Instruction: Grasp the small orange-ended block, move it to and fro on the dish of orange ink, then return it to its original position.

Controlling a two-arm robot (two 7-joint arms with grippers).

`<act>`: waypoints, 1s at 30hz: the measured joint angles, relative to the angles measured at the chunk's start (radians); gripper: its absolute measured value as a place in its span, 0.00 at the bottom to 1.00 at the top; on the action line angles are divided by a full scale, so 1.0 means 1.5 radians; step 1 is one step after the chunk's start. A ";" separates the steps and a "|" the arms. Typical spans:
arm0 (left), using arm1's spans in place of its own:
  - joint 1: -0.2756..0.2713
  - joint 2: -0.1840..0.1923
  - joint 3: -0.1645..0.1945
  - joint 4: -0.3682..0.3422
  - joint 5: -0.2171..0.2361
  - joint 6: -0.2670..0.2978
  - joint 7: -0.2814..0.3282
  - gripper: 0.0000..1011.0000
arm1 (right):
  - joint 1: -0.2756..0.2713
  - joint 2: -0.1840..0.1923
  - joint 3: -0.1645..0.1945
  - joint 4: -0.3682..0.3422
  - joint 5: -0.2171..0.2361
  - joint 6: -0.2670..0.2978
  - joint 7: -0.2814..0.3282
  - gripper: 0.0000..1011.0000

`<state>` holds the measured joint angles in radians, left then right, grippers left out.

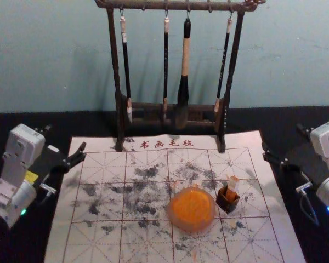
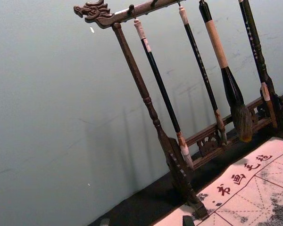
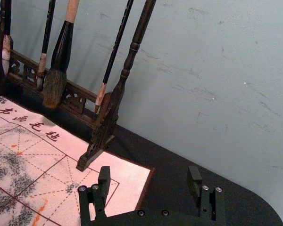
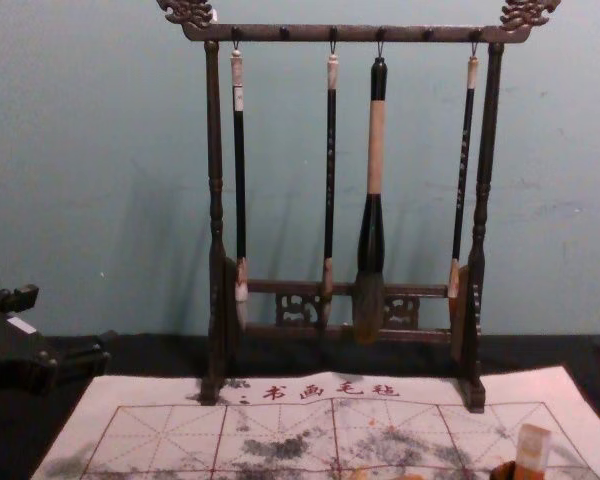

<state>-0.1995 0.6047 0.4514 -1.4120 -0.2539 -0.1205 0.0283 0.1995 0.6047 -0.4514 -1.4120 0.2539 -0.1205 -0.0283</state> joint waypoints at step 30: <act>0.000 0.000 0.000 0.000 0.000 0.000 0.000 0.99 | -0.021 0.007 0.018 -0.030 0.014 -0.012 0.047 0.99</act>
<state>-0.1995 0.6047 0.4514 -1.4120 -0.2539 -0.1205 0.0283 0.1674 0.6150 -0.4237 -1.4567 0.2742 -0.1385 0.0429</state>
